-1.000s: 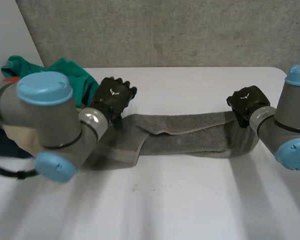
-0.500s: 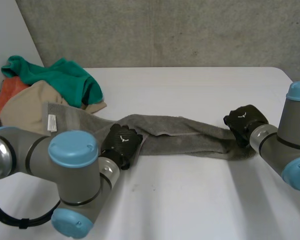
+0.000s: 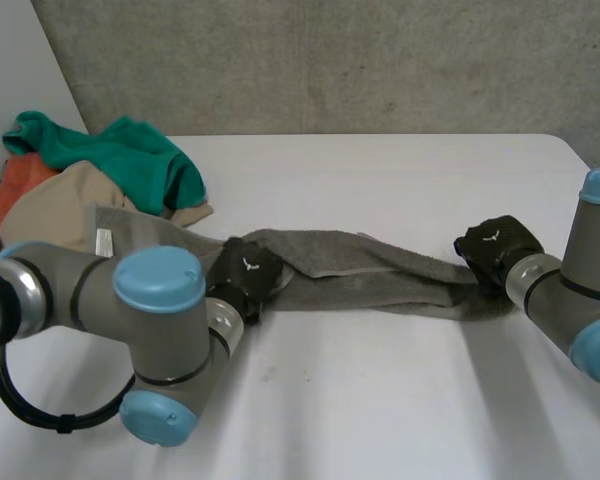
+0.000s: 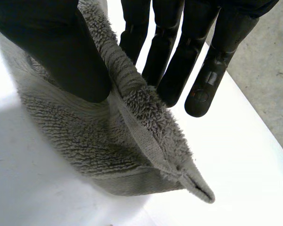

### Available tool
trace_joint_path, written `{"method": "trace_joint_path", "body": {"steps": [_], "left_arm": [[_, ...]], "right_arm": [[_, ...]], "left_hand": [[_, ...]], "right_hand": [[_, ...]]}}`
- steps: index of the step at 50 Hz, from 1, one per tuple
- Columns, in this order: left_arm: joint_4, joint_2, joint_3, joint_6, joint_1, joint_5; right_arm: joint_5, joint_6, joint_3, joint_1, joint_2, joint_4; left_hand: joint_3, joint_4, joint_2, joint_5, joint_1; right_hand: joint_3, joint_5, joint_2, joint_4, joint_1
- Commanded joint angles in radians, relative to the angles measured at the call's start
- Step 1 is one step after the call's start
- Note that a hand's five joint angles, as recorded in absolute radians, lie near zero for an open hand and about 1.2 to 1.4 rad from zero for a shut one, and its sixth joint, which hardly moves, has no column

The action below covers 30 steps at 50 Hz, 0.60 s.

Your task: Fold the laundry.

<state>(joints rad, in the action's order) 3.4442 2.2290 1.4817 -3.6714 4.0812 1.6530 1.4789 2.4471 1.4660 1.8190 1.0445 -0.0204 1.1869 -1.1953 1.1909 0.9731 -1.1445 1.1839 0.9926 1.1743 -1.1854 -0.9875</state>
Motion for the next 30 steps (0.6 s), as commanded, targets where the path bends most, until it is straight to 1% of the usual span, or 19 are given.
{"method": "trace_joint_path", "body": {"steps": [1,3,4,6,7,9,10,11,14,16,18,19,21,23,25,26,27,29,30], "left_arm": [[-0.112,-0.32,0.089,0.005,0.002,-0.002],[-0.143,-0.388,0.097,0.03,0.005,-0.006],[-0.175,-0.441,0.101,0.068,0.01,-0.013],[-0.217,-0.488,0.101,0.1,0.019,-0.025],[-0.273,-0.53,0.098,0.12,0.034,-0.041],[-0.339,-0.555,0.095,0.125,0.062,-0.061],[-0.371,-0.563,0.095,0.125,0.079,-0.071],[-0.434,-0.566,0.095,0.125,0.117,-0.099],[-0.506,-0.566,0.101,0.125,0.163,-0.145],[-0.551,-0.546,0.103,0.126,0.183,-0.191],[-0.556,-0.504,0.103,0.123,0.185,-0.209],[-0.551,-0.444,0.089,0.122,0.186,-0.214],[-0.547,-0.382,0.069,0.117,0.189,-0.213],[-0.542,-0.291,-0.005,0.11,0.189,-0.213],[-0.542,-0.234,-0.067,0.105,0.186,-0.211],[-0.54,-0.208,-0.099,0.1,0.188,-0.21],[-0.537,-0.154,-0.177,0.088,0.197,-0.205],[-0.527,-0.106,-0.269,0.068,0.197,-0.191],[-0.513,-0.088,-0.317,0.059,0.197,-0.184]], "right_arm": [[0.004,-0.134,-0.018,-0.058,0.066,-0.107],[0.014,-0.213,-0.018,-0.087,0.121,-0.186],[0.015,-0.236,-0.019,-0.095,0.136,-0.209],[0.021,-0.299,-0.019,-0.121,0.184,-0.284],[0.021,-0.316,-0.019,-0.125,0.198,-0.306],[0.023,-0.344,-0.02,-0.133,0.233,-0.344],[0.021,-0.364,-0.018,-0.138,0.282,-0.377],[0.021,-0.372,-0.013,-0.138,0.302,-0.392],[0.015,-0.388,0.003,-0.142,0.37,-0.432],[0.009,-0.388,0.016,-0.145,0.384,-0.443],[0.003,-0.388,0.043,-0.144,0.385,-0.449],[0.003,-0.39,0.053,-0.141,0.385,-0.449],[0.003,-0.393,0.066,-0.138,0.373,-0.449],[0.014,-0.396,0.059,-0.138,0.324,-0.443],[0.02,-0.404,0.039,-0.138,0.263,-0.438],[0.023,-0.408,-0.011,-0.133,0.203,-0.438],[0.027,-0.407,-0.047,-0.132,0.177,-0.438],[0.041,-0.399,-0.116,-0.127,0.132,-0.435],[0.055,-0.392,-0.188,-0.124,0.102,-0.421]], "left_hand": [[0.209,-0.201,0.205,0.249,-0.252],[0.209,-0.201,0.205,0.249,-0.252],[0.209,-0.201,0.205,0.249,-0.252],[0.209,-0.201,0.205,0.249,-0.252],[0.209,-0.201,0.205,0.249,-0.252],[0.209,-0.201,0.205,0.249,-0.252],[0.209,-0.201,0.205,0.249,-0.252],[0.209,-0.201,0.205,0.249,-0.252],[0.209,-0.201,0.205,0.249,-0.252],[0.209,-0.201,0.205,0.249,-0.252],[0.209,-0.201,0.205,0.249,-0.252],[0.209,-0.201,0.205,0.249,-0.252],[0.209,-0.201,0.205,0.249,-0.252],[0.209,-0.201,0.205,0.249,-0.252],[0.209,-0.201,0.205,0.249,-0.252],[0.209,-0.201,0.205,0.249,-0.252],[0.209,-0.201,0.205,0.249,-0.252],[0.209,-0.201,0.205,0.249,-0.252],[0.209,-0.201,0.205,0.249,-0.252]], "right_hand": [[0.212,0.229,0.222,-0.211,-0.409],[0.212,0.229,0.222,-0.211,-0.409],[0.212,0.229,0.222,-0.211,-0.409],[0.212,0.229,0.222,-0.211,-0.409],[0.212,0.229,0.222,-0.211,-0.409],[0.212,0.229,0.222,-0.211,-0.409],[0.212,0.229,0.222,-0.211,-0.409],[0.212,0.229,0.222,-0.211,-0.409],[0.212,0.229,0.222,-0.211,-0.409],[0.212,0.229,0.222,-0.211,-0.409],[0.212,0.229,0.222,-0.211,-0.409],[0.212,0.229,0.222,-0.211,-0.409],[0.212,0.229,0.222,-0.211,-0.409],[0.212,0.229,0.222,-0.211,-0.409],[0.212,0.229,0.222,-0.211,-0.409],[0.212,0.229,0.222,-0.211,-0.409],[0.212,0.229,0.222,-0.211,-0.409],[0.212,0.229,0.222,-0.211,-0.409],[0.212,0.229,0.222,-0.211,-0.409]]}}
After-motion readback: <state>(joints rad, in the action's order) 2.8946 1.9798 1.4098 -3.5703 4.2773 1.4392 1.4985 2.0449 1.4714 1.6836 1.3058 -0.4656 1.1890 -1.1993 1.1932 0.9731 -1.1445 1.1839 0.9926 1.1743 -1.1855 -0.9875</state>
